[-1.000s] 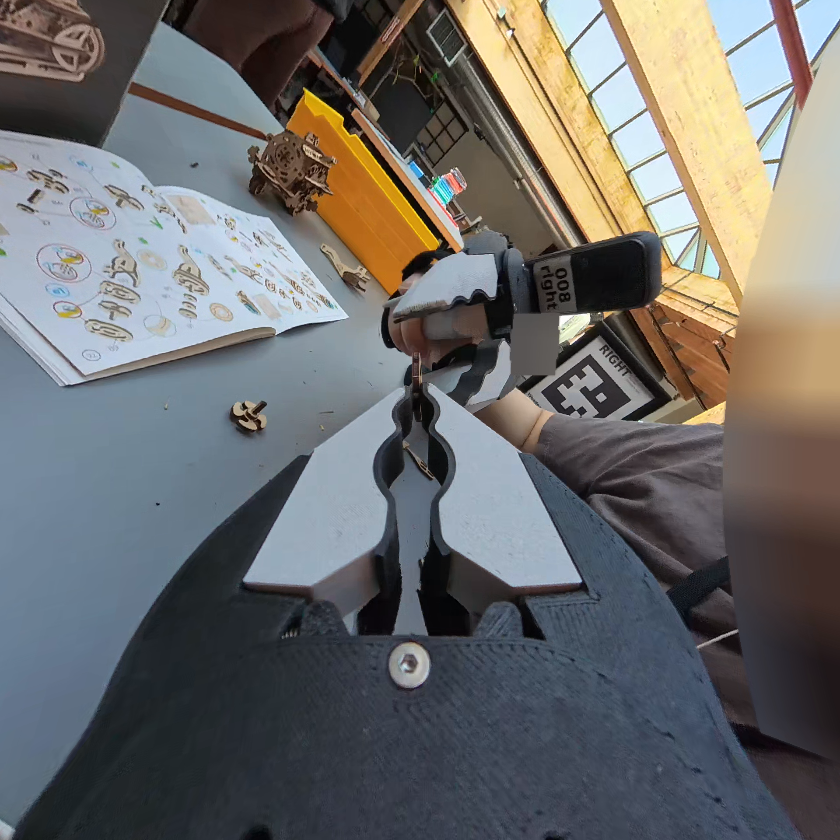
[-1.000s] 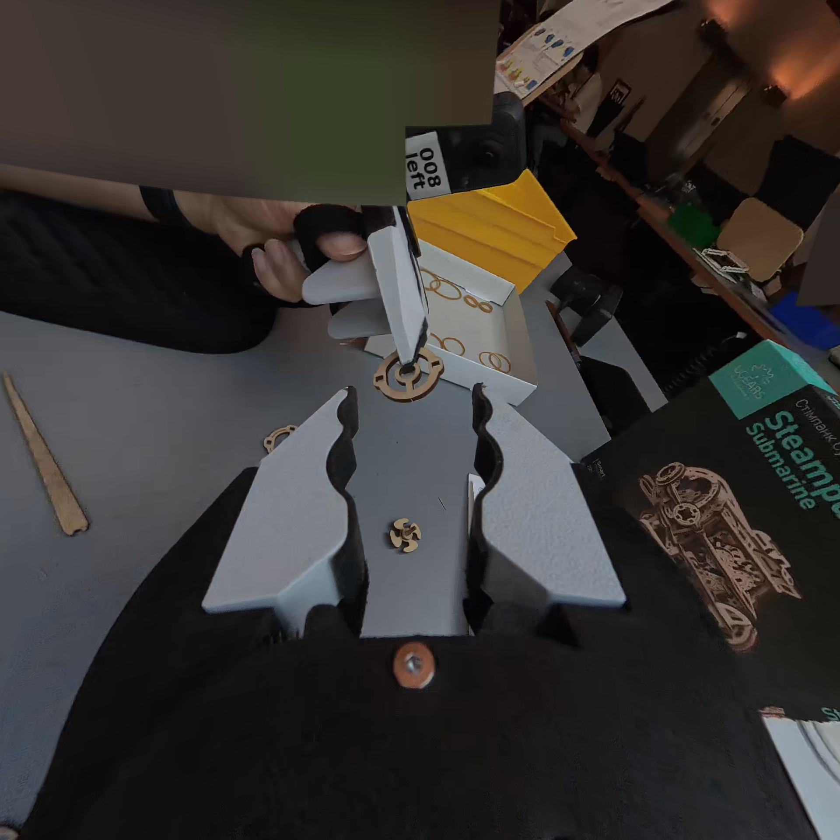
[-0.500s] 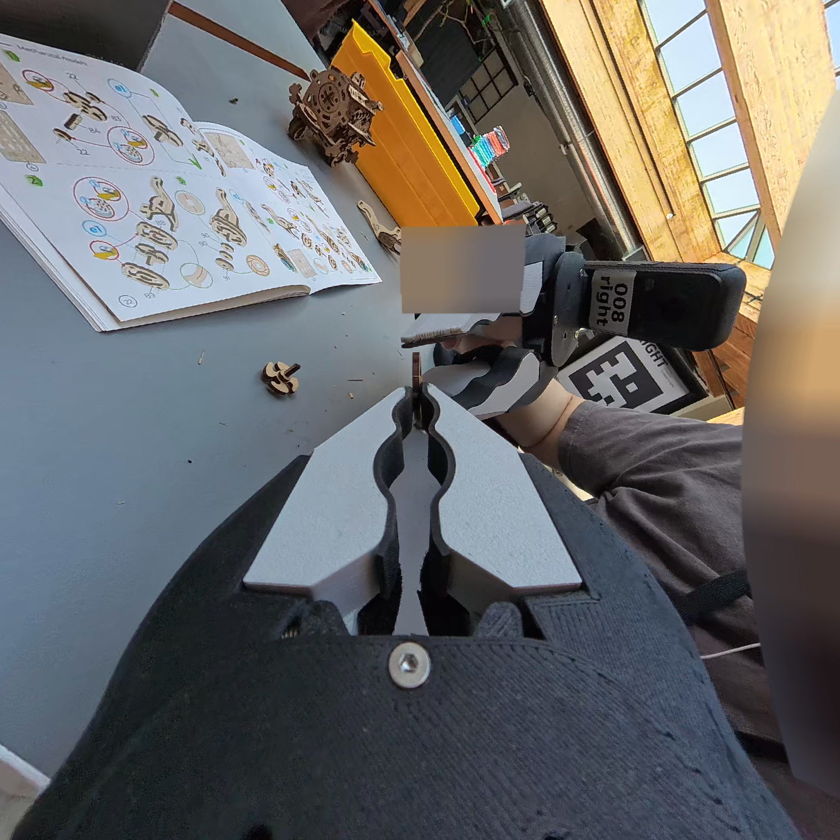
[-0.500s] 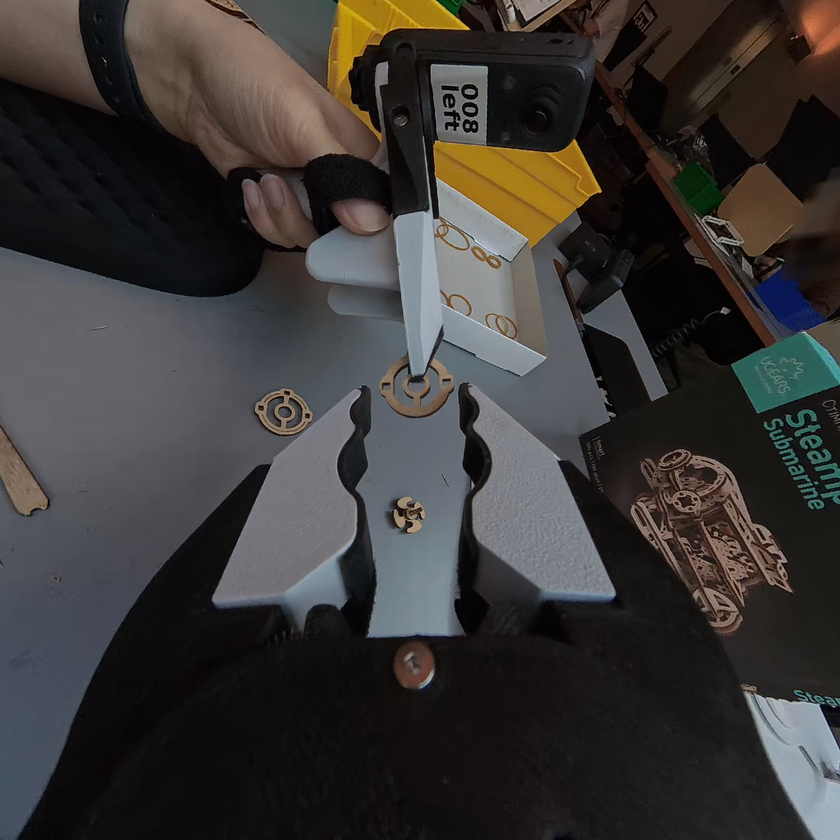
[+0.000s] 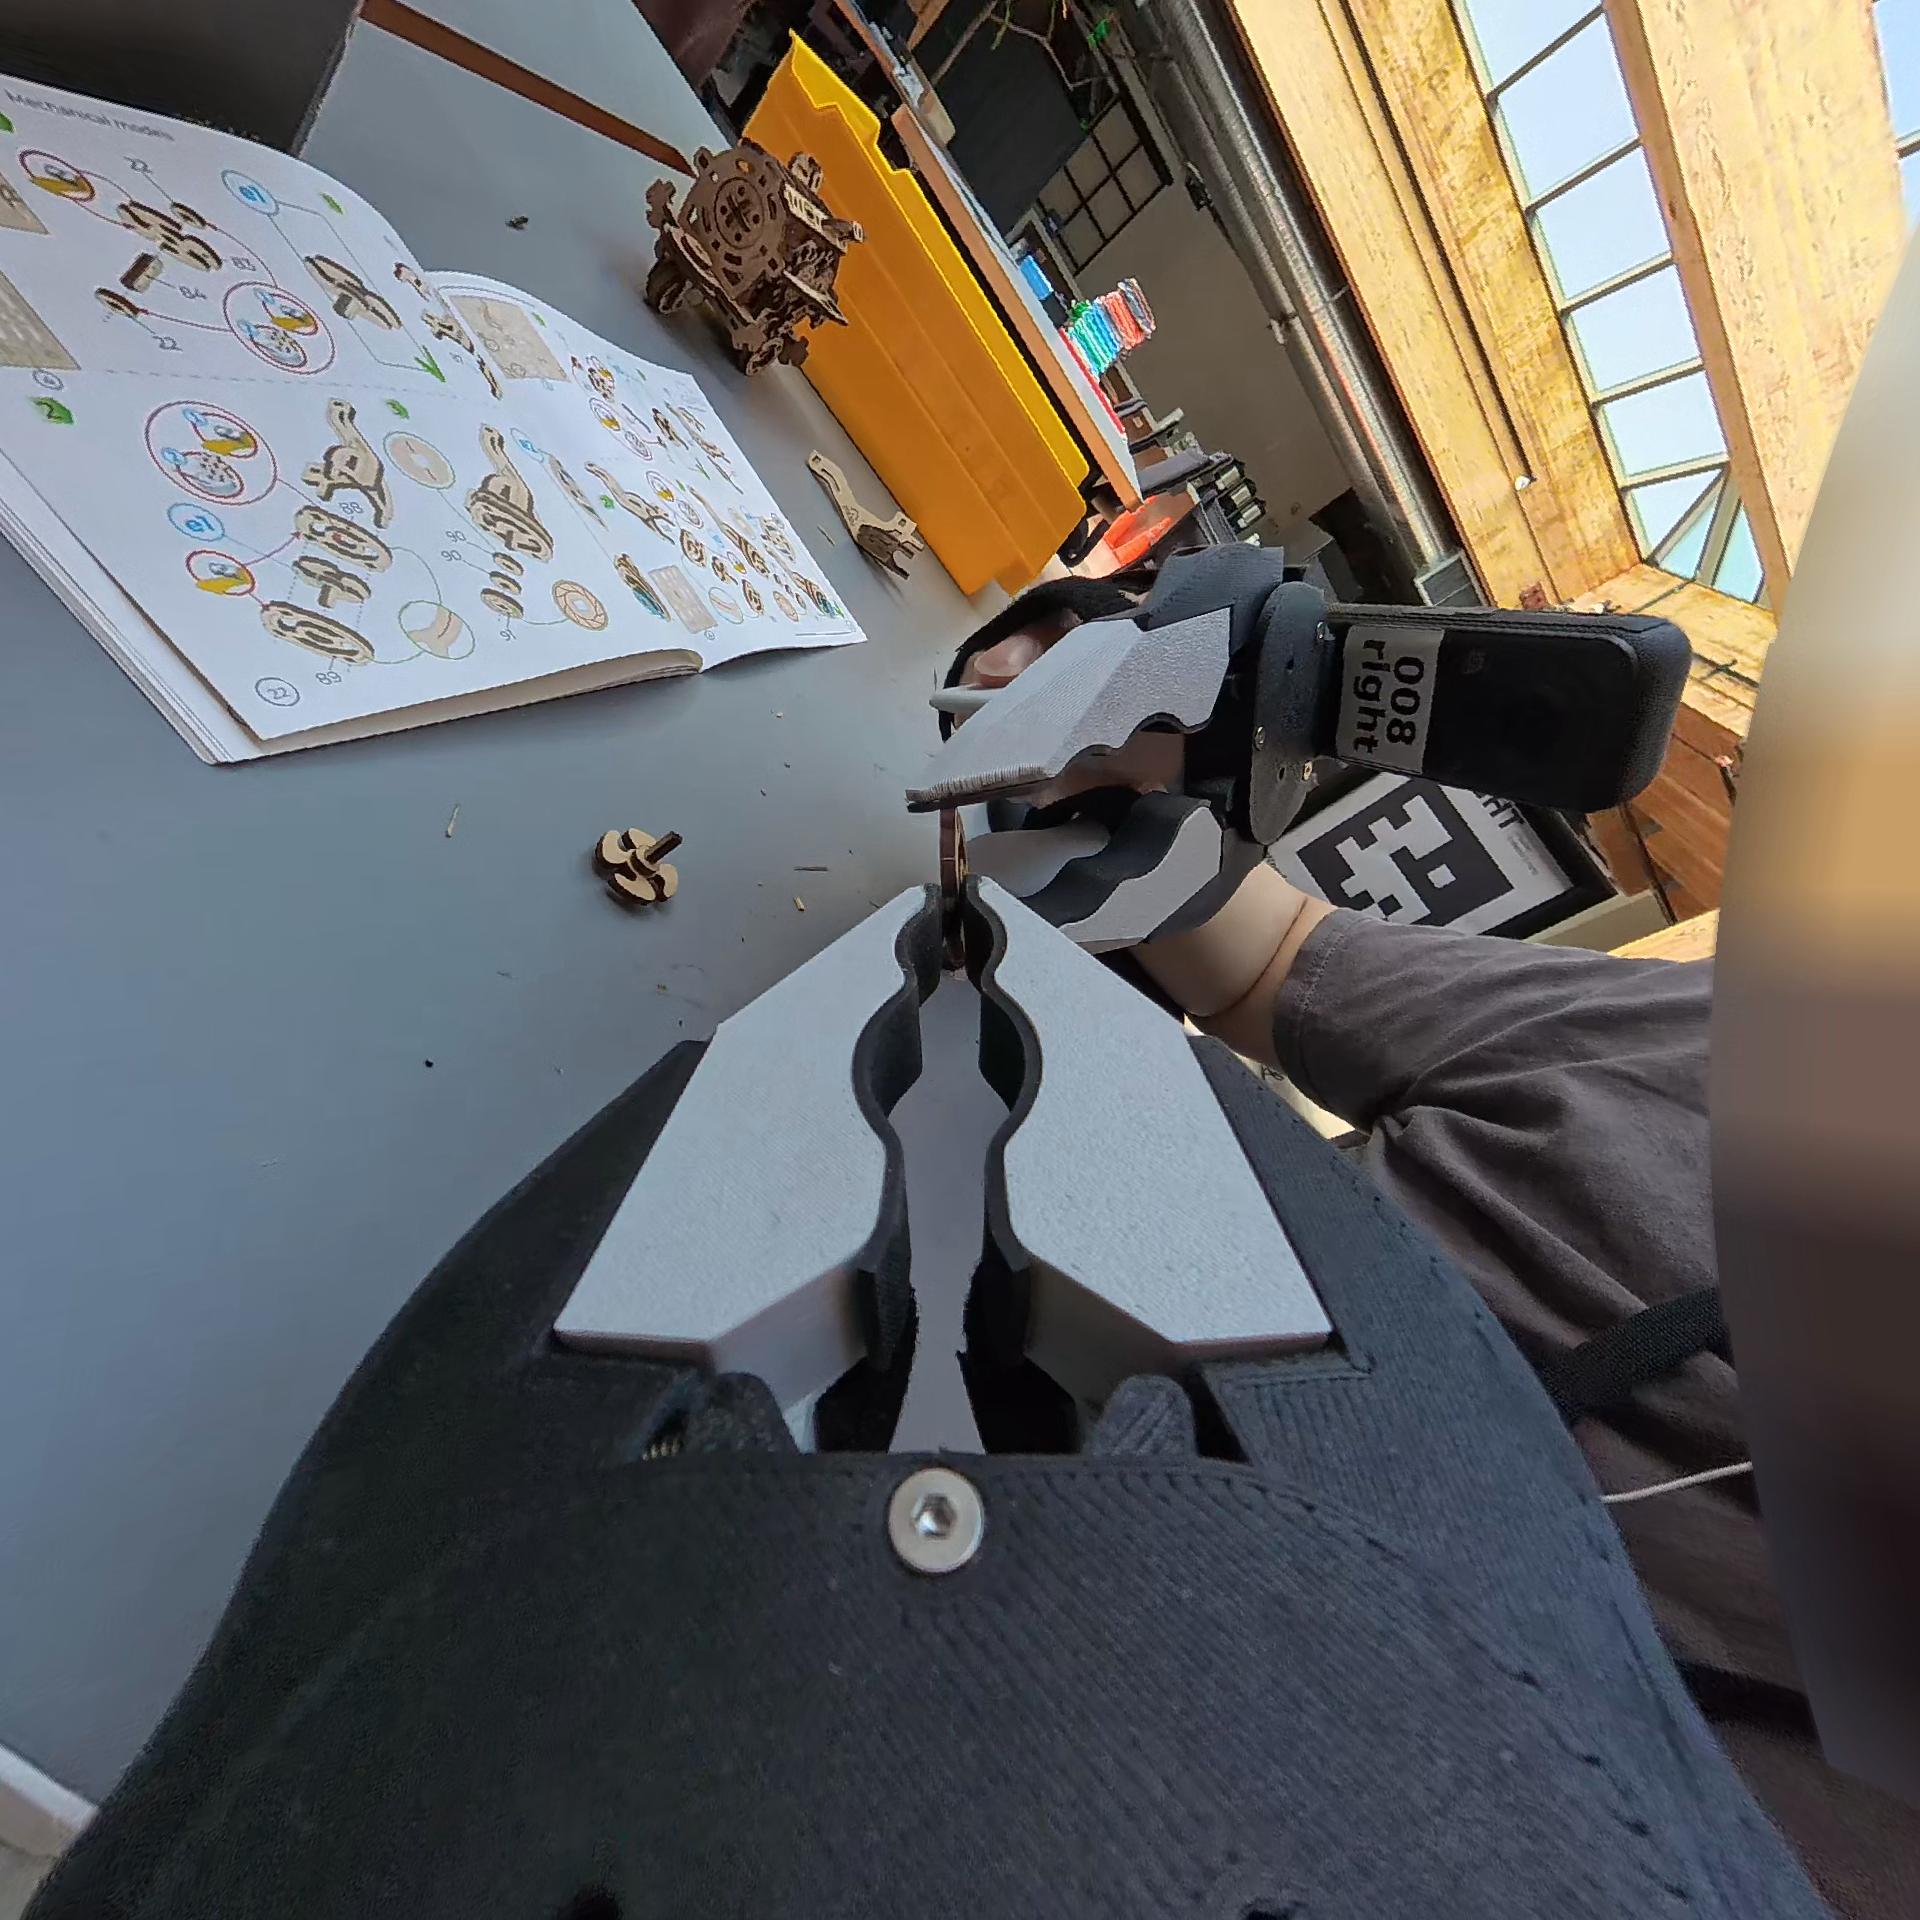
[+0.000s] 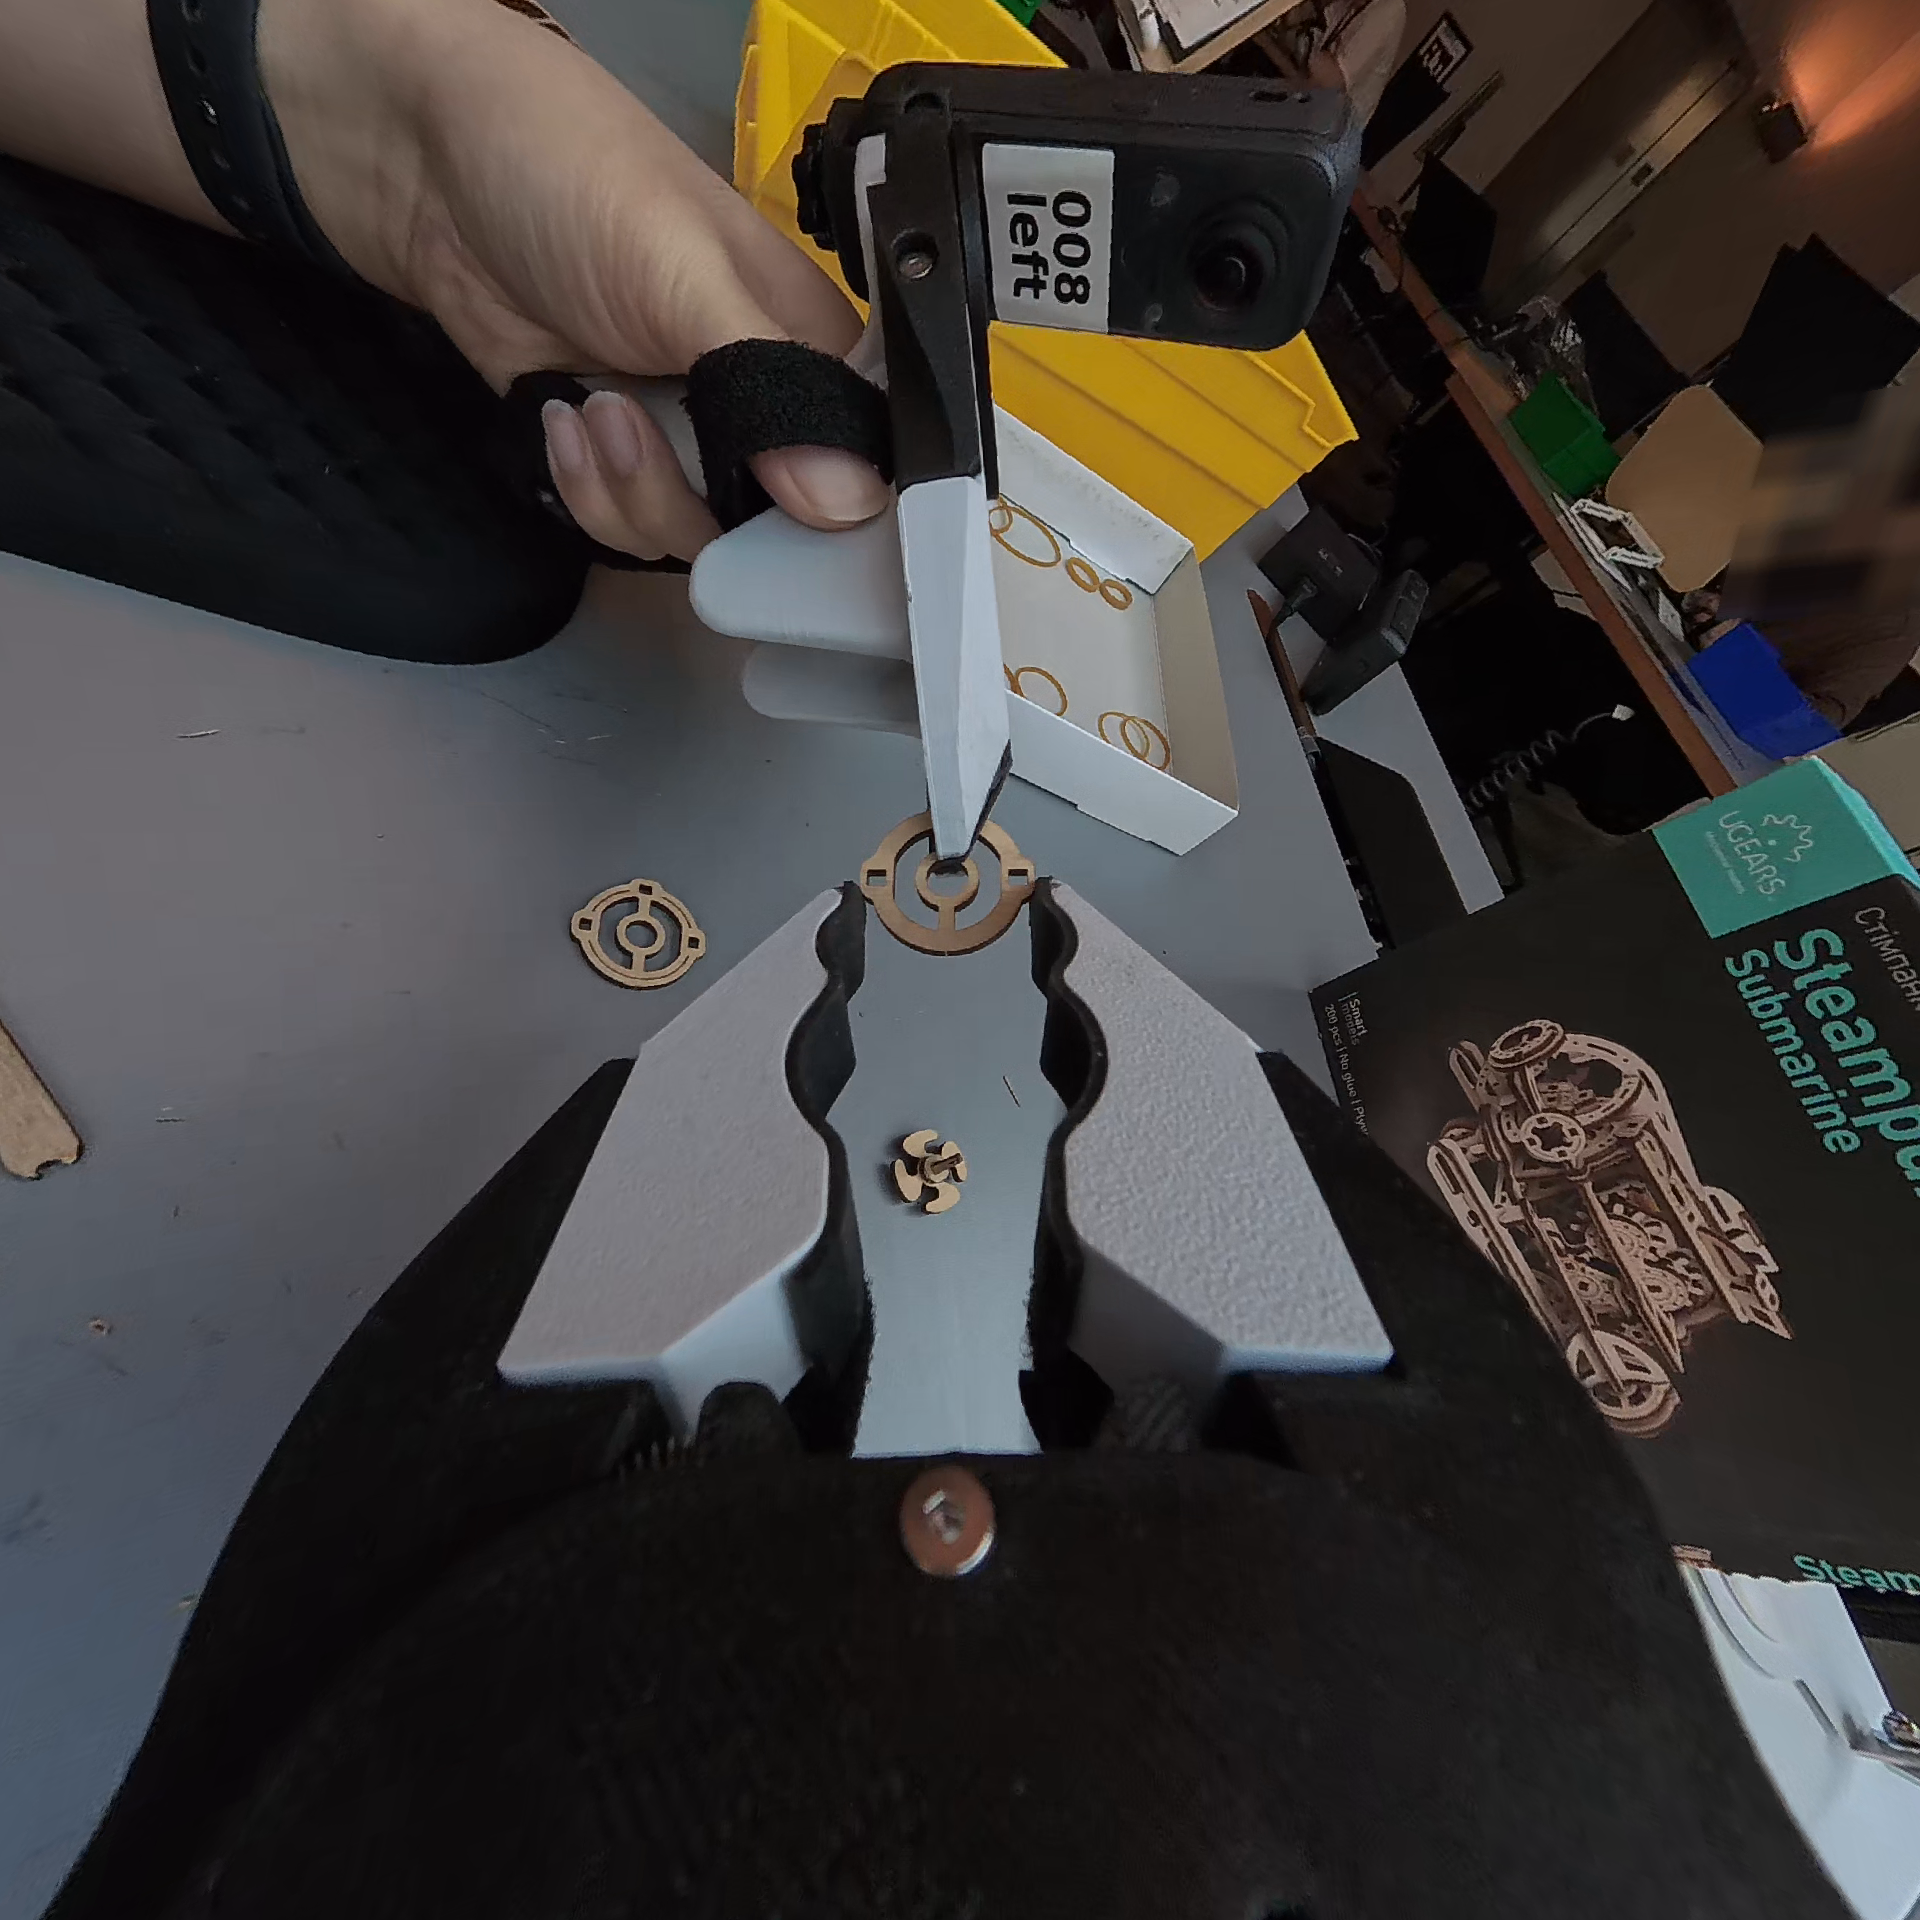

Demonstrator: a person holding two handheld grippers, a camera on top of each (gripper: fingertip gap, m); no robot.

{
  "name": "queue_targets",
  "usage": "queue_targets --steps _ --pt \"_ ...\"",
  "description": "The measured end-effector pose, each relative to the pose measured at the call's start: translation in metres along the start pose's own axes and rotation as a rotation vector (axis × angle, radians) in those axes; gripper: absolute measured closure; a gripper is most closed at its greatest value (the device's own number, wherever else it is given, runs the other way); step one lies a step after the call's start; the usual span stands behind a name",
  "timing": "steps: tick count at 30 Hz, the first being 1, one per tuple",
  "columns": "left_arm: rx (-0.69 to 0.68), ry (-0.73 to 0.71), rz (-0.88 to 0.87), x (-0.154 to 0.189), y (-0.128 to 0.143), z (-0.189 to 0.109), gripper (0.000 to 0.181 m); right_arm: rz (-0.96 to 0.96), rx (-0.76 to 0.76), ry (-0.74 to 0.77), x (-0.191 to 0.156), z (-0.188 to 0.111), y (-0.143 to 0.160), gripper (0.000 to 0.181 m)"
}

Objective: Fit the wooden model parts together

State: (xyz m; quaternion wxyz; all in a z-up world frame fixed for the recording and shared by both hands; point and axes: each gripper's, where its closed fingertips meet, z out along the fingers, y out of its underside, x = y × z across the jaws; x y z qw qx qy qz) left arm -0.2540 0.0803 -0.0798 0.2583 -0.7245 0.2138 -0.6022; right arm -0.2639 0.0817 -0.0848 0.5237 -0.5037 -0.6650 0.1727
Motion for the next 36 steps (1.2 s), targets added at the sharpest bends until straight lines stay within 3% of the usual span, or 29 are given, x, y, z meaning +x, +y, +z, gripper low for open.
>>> queue_targets --steps 3,6,10,13,24,36 --pt "0.031 -0.071 0.072 -0.007 -0.007 -0.005 0.169 0.02 -0.026 0.002 0.002 0.001 0.008 0.15" --pt "0.154 -0.134 0.128 -0.01 -0.028 -0.019 0.162 0.064 -0.074 -0.016 0.001 0.001 0.025 0.15" --pt "0.329 -0.261 0.202 -0.017 -0.055 -0.048 0.163 0.131 -0.124 -0.038 0.002 0.003 0.041 0.15" --pt "0.388 -0.328 0.233 -0.022 -0.063 -0.061 0.166 0.217 -0.147 -0.091 -0.001 0.009 0.046 0.15" --pt "0.367 -0.319 0.189 -0.03 -0.058 -0.058 0.169 0.393 -0.318 -0.315 -0.021 0.05 0.054 0.15" --pt "0.363 -0.318 0.177 -0.033 -0.058 -0.059 0.169 0.411 -0.37 -0.396 -0.029 0.057 0.061 0.15"
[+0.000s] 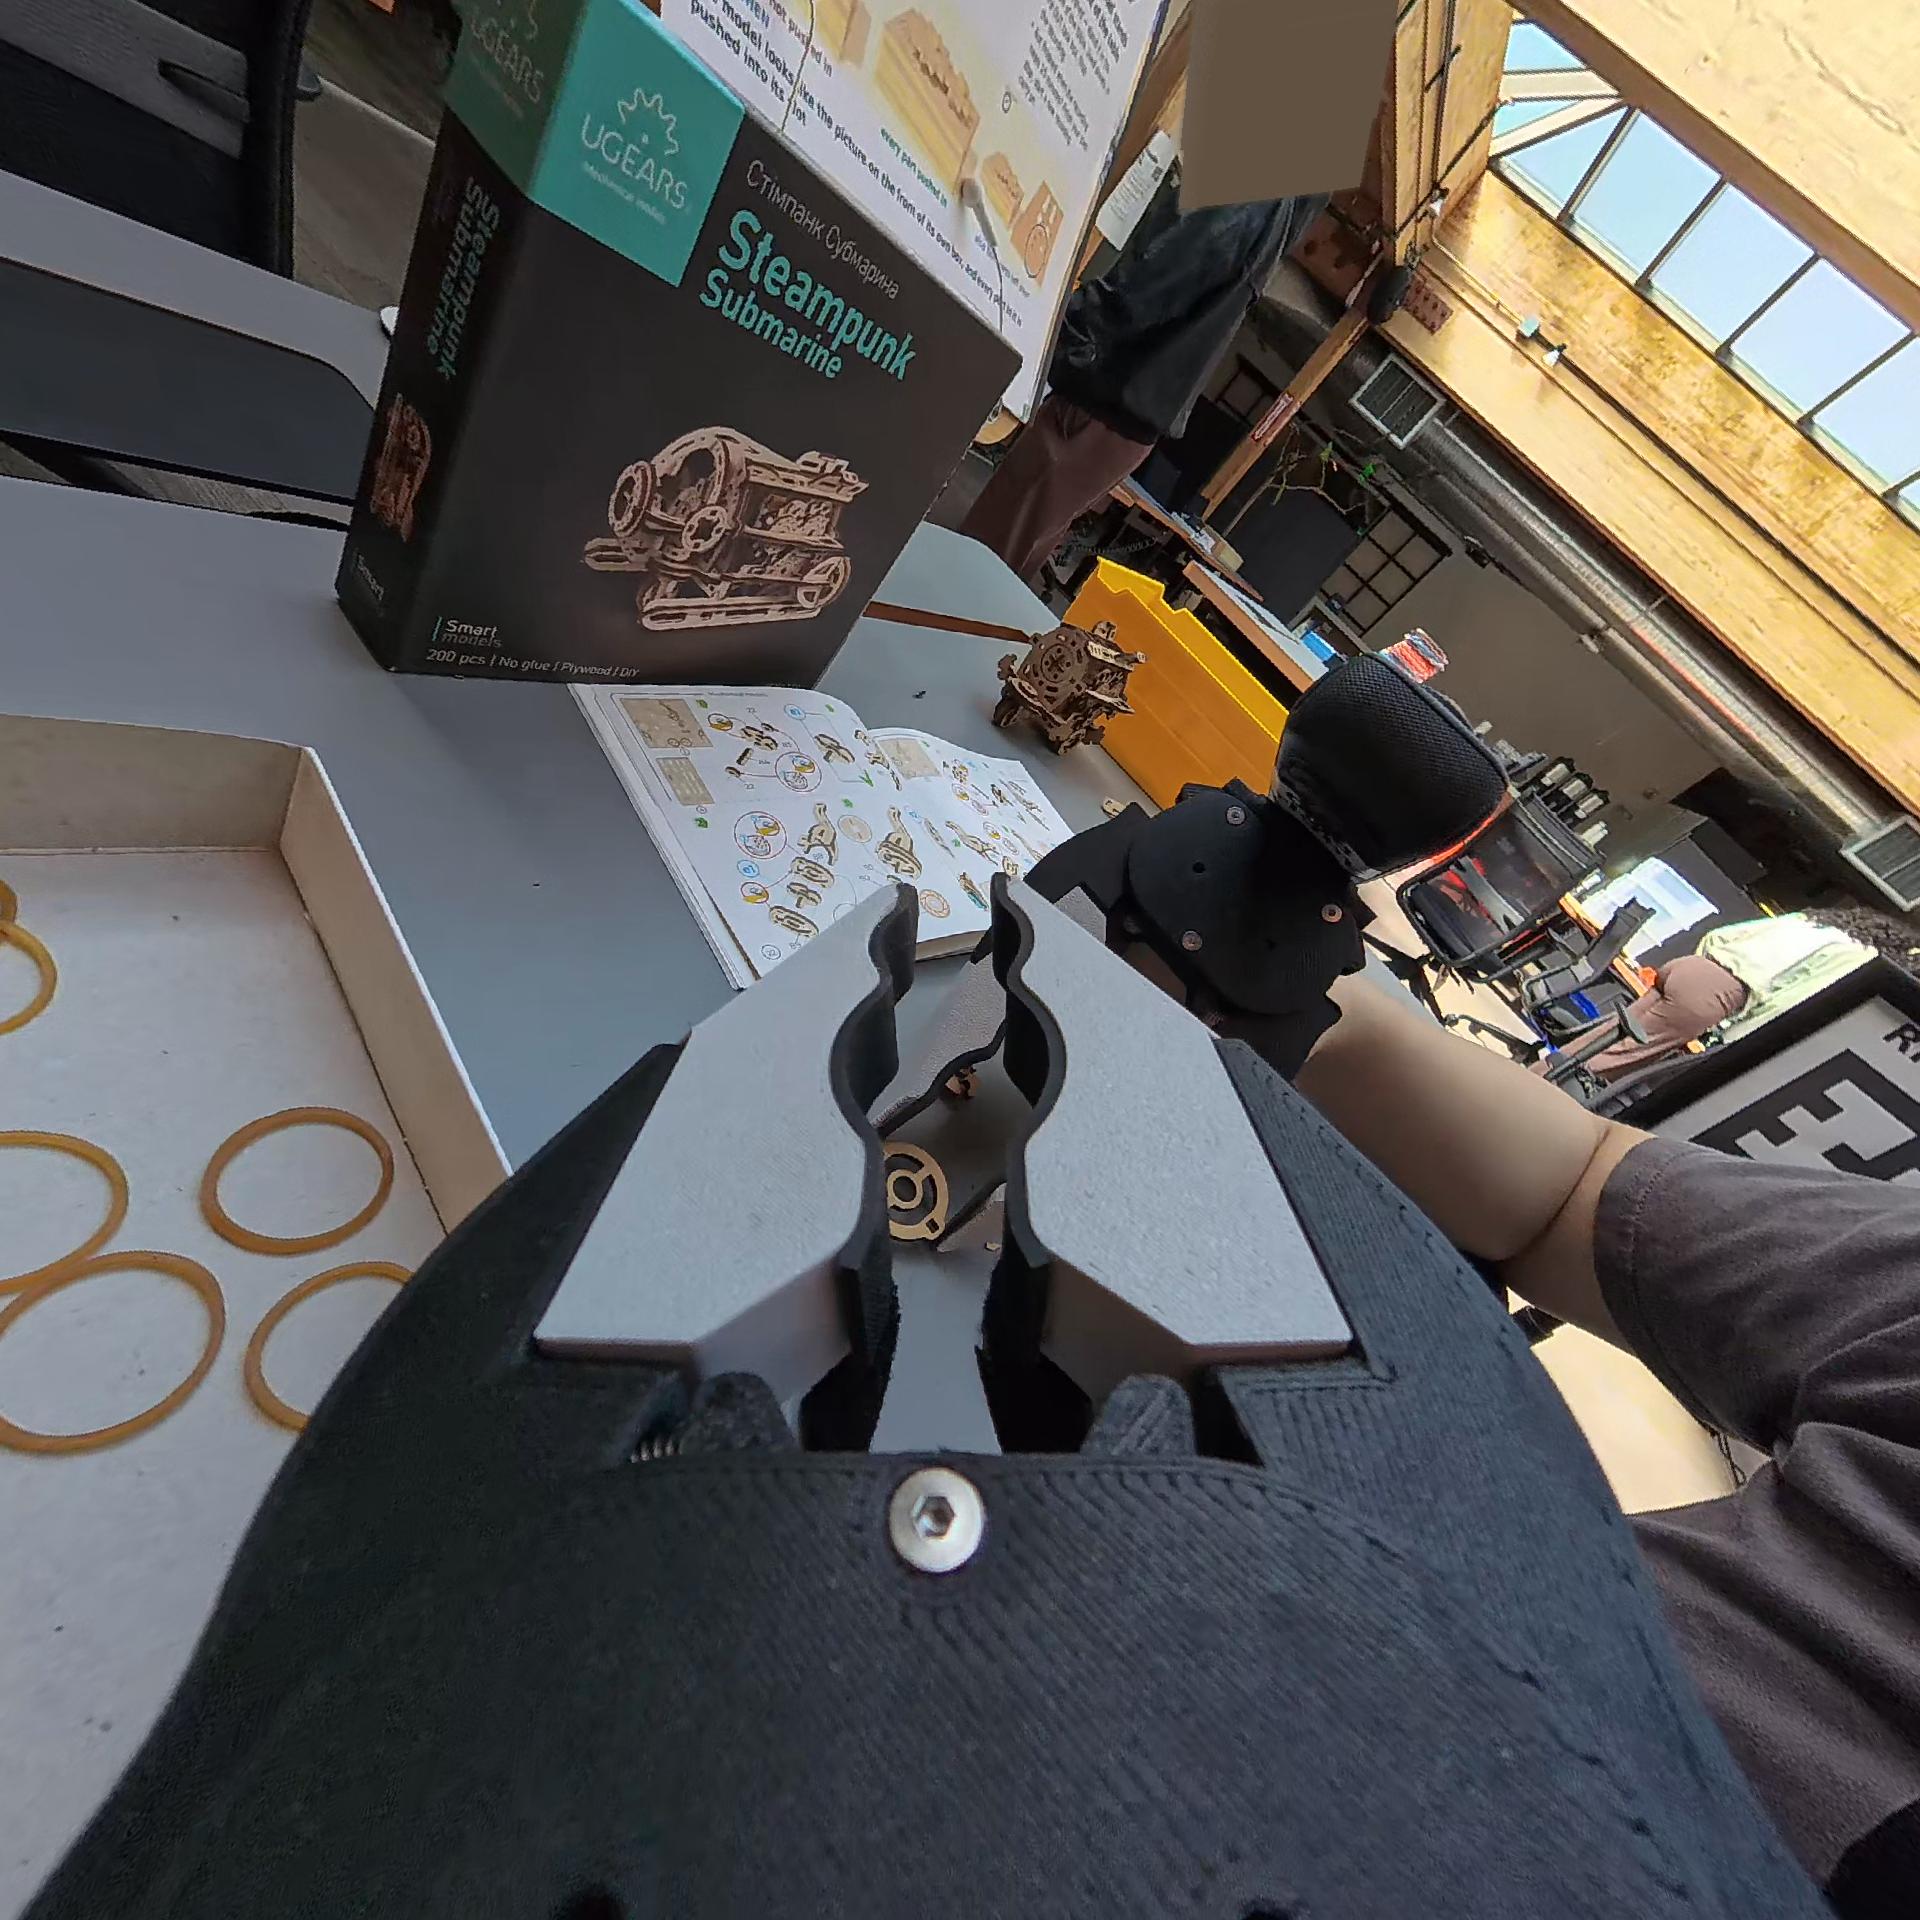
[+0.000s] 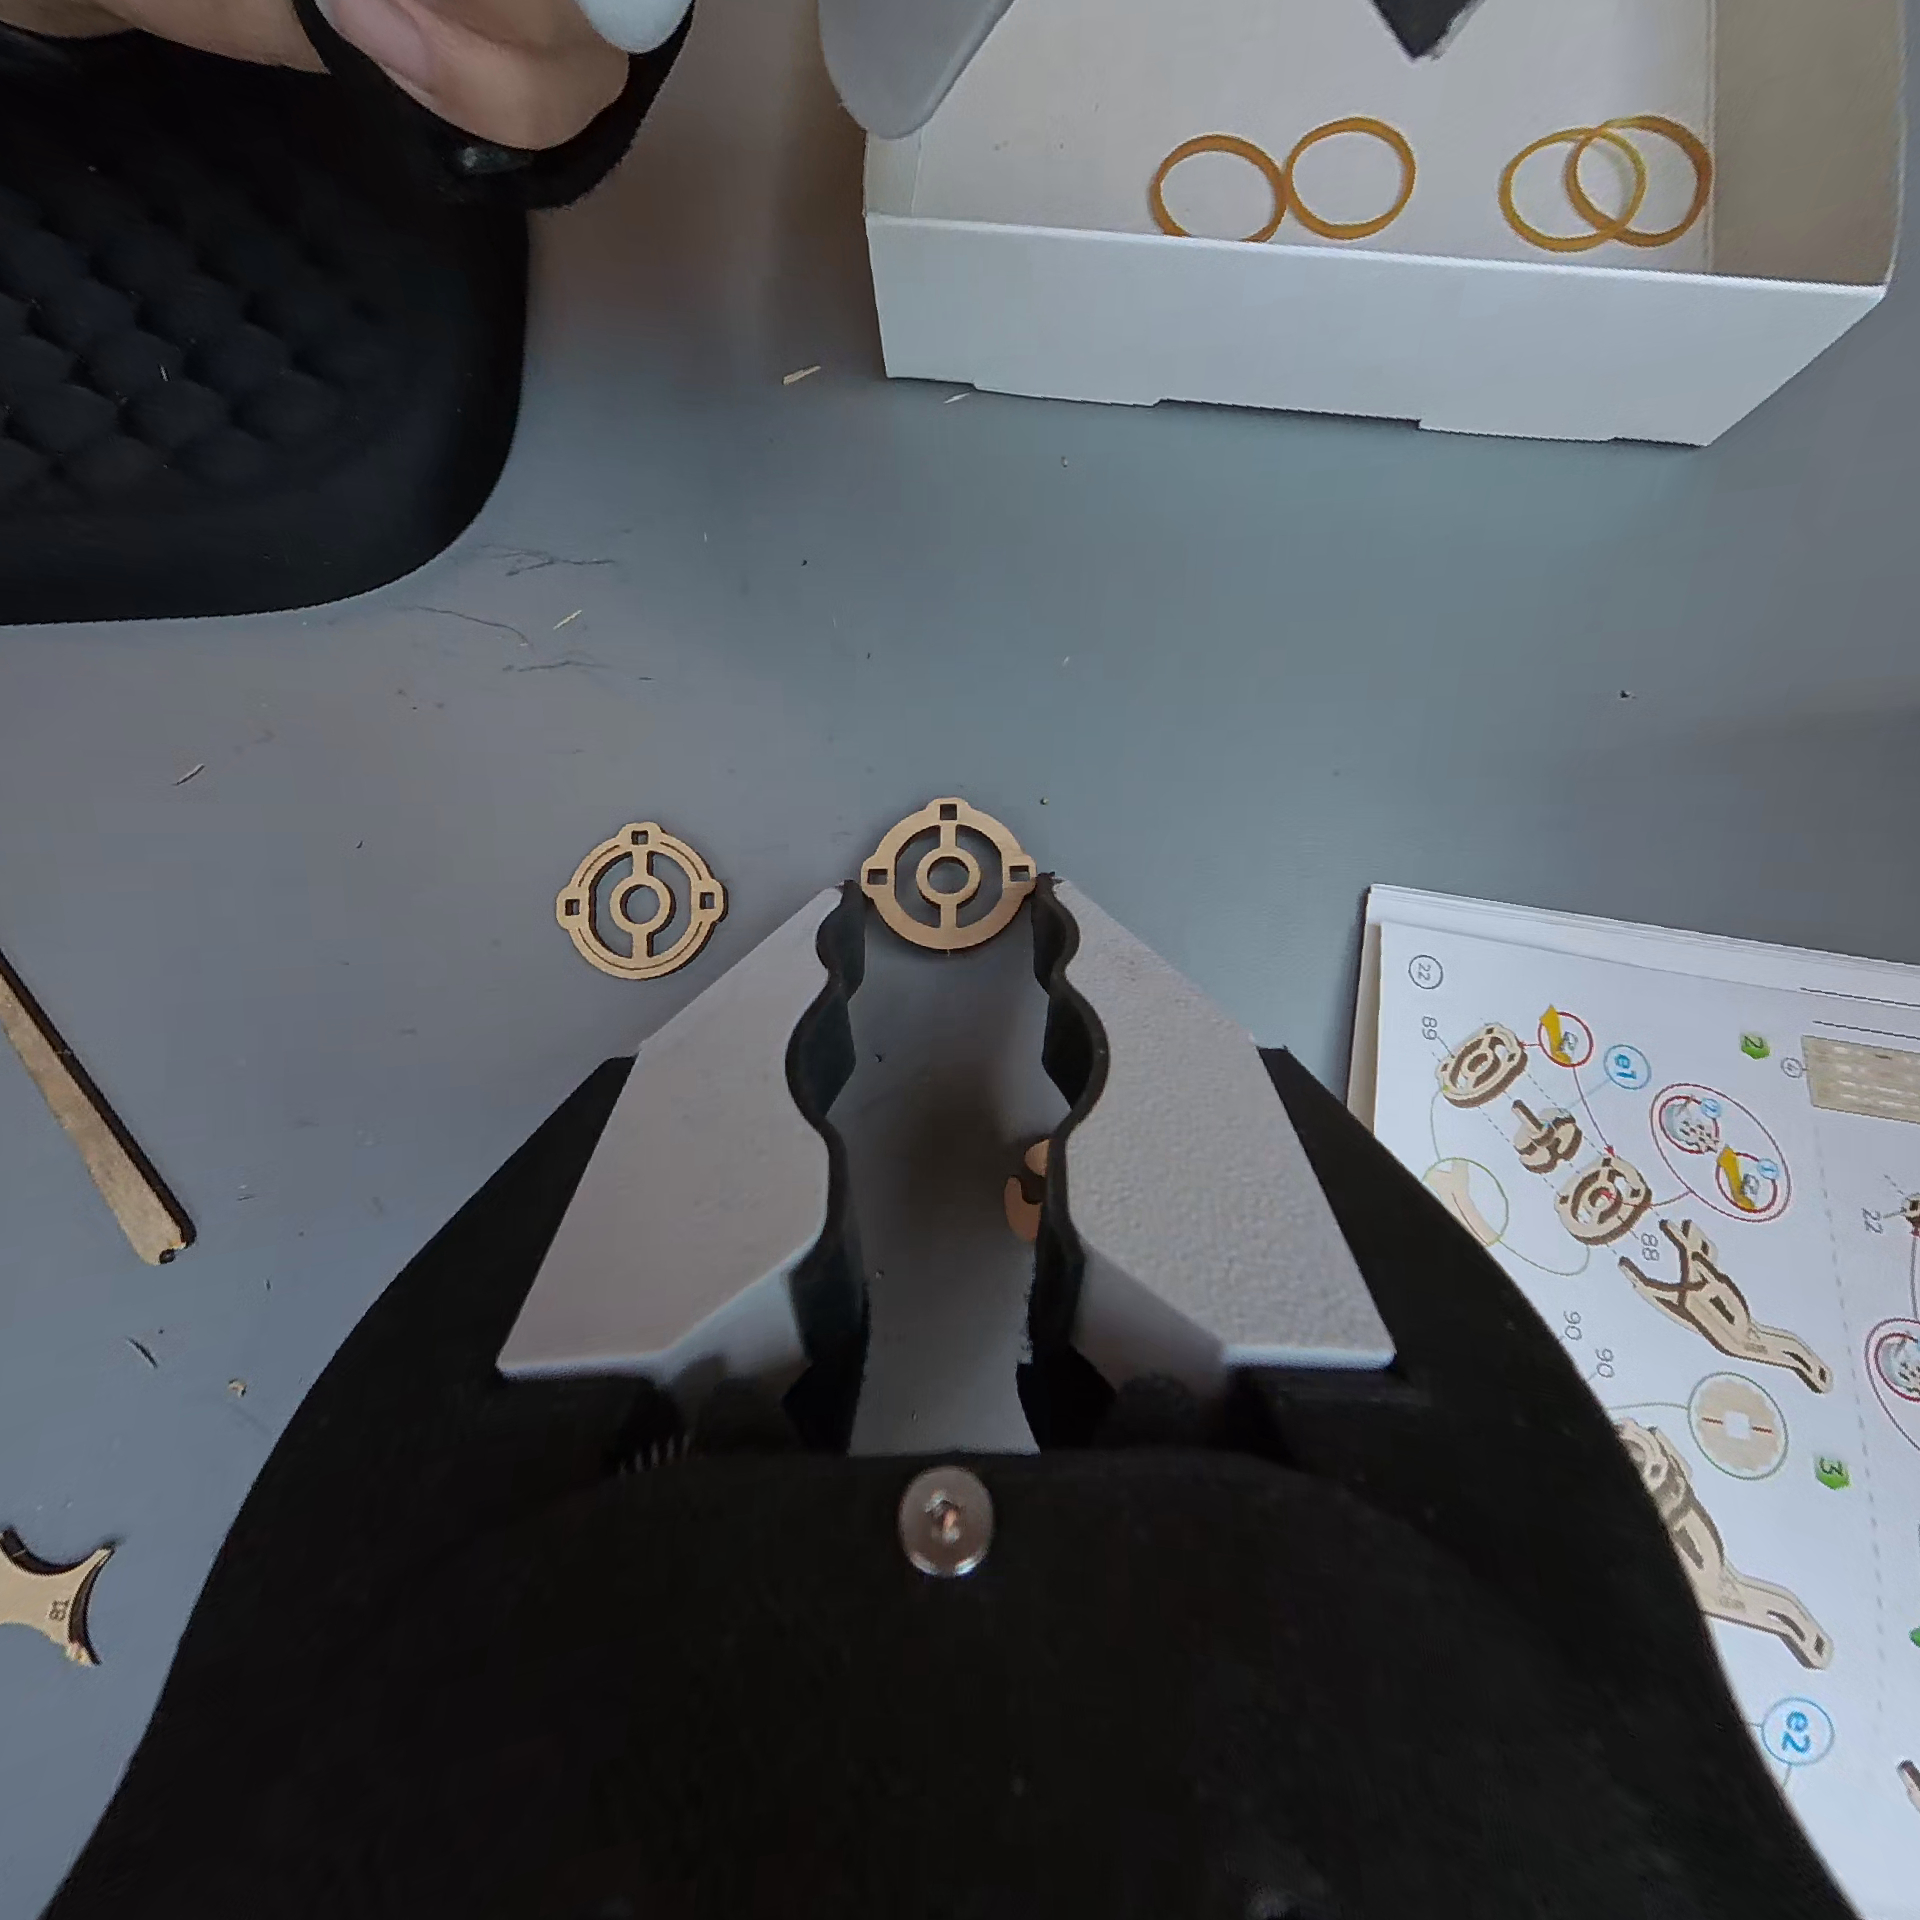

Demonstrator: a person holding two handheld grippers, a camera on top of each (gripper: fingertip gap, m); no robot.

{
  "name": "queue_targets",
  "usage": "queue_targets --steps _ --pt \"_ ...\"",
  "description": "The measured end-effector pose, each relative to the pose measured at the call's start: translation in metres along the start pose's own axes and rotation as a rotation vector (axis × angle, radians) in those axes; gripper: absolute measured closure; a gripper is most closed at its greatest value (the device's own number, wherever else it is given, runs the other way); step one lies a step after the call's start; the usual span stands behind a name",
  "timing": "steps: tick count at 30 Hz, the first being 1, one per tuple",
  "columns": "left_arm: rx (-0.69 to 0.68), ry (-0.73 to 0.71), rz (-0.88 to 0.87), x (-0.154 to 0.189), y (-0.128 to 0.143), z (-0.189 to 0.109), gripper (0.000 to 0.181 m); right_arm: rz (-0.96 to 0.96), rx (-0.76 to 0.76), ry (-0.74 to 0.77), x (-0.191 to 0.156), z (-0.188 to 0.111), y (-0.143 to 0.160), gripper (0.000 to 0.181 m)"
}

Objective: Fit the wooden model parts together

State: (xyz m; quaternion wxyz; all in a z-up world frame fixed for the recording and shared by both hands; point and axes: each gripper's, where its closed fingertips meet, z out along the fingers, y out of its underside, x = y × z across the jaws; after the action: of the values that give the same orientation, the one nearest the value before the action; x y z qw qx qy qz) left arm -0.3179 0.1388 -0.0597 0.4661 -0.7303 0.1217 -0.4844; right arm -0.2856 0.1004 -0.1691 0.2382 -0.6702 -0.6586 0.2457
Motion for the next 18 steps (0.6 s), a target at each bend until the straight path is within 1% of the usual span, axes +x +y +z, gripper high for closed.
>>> queue_targets --steps 8,11,12,14,16,18 --pt "0.004 0.003 -0.007 0.0 -0.001 -0.001 0.169 -0.017 -0.017 0.028 0.0 0.0 0.0 0.148" --pt "0.011 0.009 -0.015 0.001 -0.002 -0.001 0.169 -0.036 -0.01 0.06 0.002 -0.006 -0.003 0.146" --pt "0.016 0.013 -0.018 0.001 -0.003 -0.002 0.169 -0.044 0.008 0.073 0.003 -0.012 -0.007 0.146" --pt "0.029 0.014 -0.019 0.001 -0.005 -0.003 0.169 -0.04 0.099 0.079 0.0 -0.033 -0.022 0.146" --pt "0.054 0.015 -0.011 0.001 -0.009 -0.005 0.168 -0.031 0.236 0.132 0.004 -0.064 -0.036 0.144" --pt "0.091 0.027 0.001 0.004 -0.016 -0.009 0.167 -0.034 0.389 0.25 0.016 -0.103 -0.041 0.14"
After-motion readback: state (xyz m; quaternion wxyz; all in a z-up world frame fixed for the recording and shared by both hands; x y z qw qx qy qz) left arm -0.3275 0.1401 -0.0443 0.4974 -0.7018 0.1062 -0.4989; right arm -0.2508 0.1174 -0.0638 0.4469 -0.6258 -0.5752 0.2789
